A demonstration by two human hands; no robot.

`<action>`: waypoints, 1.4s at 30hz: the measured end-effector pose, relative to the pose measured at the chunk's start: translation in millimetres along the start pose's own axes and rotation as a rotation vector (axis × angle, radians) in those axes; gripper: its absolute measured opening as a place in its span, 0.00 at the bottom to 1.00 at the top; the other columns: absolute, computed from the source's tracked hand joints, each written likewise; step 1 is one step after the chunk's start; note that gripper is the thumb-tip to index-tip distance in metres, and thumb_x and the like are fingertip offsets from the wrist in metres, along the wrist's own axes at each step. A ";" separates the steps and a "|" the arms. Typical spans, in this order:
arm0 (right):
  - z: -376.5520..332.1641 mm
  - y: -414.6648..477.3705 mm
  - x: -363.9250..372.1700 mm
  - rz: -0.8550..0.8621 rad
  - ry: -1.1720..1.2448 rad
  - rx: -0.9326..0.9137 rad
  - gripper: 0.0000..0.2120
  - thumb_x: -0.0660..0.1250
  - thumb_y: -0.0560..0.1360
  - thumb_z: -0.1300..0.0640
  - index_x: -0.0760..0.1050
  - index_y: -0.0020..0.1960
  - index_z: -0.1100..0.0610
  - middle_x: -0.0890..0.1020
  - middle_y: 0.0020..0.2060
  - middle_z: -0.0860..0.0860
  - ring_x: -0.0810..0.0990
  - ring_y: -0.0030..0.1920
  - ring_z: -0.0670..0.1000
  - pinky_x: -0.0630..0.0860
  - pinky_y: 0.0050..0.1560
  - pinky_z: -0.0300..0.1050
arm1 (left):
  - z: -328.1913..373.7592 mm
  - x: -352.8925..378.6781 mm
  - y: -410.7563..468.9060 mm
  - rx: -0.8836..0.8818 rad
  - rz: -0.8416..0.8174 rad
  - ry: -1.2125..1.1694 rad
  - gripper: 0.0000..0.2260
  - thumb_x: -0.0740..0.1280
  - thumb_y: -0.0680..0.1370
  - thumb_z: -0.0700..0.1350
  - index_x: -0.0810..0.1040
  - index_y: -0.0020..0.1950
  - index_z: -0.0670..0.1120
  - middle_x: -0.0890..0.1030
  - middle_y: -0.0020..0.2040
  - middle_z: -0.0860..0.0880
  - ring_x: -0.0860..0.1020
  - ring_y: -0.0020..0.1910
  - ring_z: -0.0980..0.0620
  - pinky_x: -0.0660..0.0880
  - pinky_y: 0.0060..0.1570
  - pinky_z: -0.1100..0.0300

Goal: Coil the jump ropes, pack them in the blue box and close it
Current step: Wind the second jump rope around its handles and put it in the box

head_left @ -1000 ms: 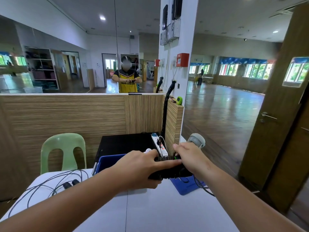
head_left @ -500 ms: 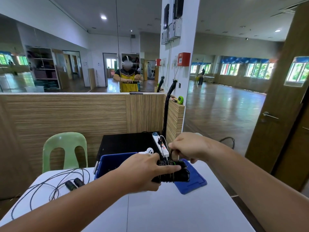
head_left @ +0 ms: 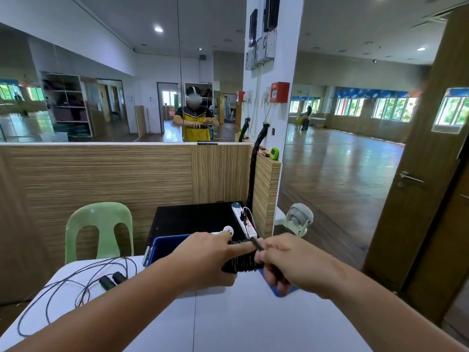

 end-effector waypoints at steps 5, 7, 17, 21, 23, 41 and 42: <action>16.8 -12.1 10.0 0.058 0.123 -0.053 0.09 0.59 0.84 0.59 0.75 0.48 0.62 0.84 0.33 0.56 0.80 0.32 0.52 0.81 0.41 0.47 | -4.4 -0.4 -3.1 -0.021 0.045 -0.060 0.40 0.63 0.79 0.58 0.35 0.76 0.74 0.71 0.59 0.53 0.73 0.40 0.48 0.71 0.39 0.56; 25.7 -15.0 14.4 0.063 0.148 -0.076 0.10 0.59 0.84 0.59 0.75 0.47 0.60 0.85 0.34 0.56 0.81 0.35 0.53 0.81 0.43 0.47 | -9.7 0.7 -3.6 -0.051 0.053 -0.092 0.40 0.63 0.78 0.59 0.36 0.76 0.74 0.71 0.58 0.54 0.74 0.39 0.48 0.70 0.38 0.56; 77.7 -19.8 16.5 0.235 0.106 -0.173 0.14 0.65 0.82 0.58 0.82 0.39 0.50 0.85 0.39 0.49 0.83 0.40 0.48 0.84 0.49 0.52 | -7.8 -2.7 -4.9 -0.080 0.074 -0.237 0.39 0.64 0.79 0.60 0.35 0.74 0.77 0.72 0.57 0.57 0.76 0.44 0.51 0.75 0.44 0.58; 92.4 -15.3 2.4 0.340 -0.101 -0.225 0.10 0.73 0.77 0.51 0.83 0.37 0.42 0.75 0.37 0.41 0.76 0.38 0.44 0.72 0.42 0.33 | 2.8 -6.9 -4.5 -0.060 0.115 -0.285 0.40 0.64 0.79 0.61 0.33 0.72 0.79 0.72 0.57 0.59 0.74 0.45 0.55 0.74 0.44 0.61; 97.0 -13.5 -1.5 0.344 -0.158 -0.259 0.13 0.74 0.76 0.52 0.82 0.34 0.40 0.75 0.36 0.39 0.74 0.36 0.43 0.68 0.39 0.32 | 7.5 -8.3 -5.2 -0.054 0.121 -0.316 0.39 0.65 0.78 0.62 0.35 0.72 0.78 0.72 0.58 0.58 0.75 0.47 0.55 0.74 0.46 0.60; 51.4 20.8 -44.5 0.307 -0.576 -0.589 0.01 0.72 0.74 0.57 0.80 0.45 0.54 0.83 0.40 0.50 0.83 0.43 0.54 0.81 0.46 0.58 | 55.0 -24.0 -23.8 0.154 0.051 -0.327 0.40 0.67 0.78 0.60 0.38 0.74 0.79 0.69 0.63 0.59 0.68 0.49 0.58 0.76 0.53 0.58; 38.6 21.0 -40.2 0.286 -0.669 -0.680 0.03 0.72 0.73 0.56 0.81 0.46 0.54 0.82 0.40 0.49 0.82 0.42 0.51 0.81 0.44 0.54 | 55.3 -24.6 -25.5 0.163 0.044 -0.319 0.41 0.67 0.78 0.59 0.38 0.74 0.79 0.69 0.63 0.58 0.69 0.50 0.58 0.76 0.53 0.57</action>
Point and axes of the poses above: each hand's wrist, its own y-axis towards the middle knuckle, its own x-axis out of the palm, z = x × y, the point moved 9 cm from there along y, towards the middle knuckle
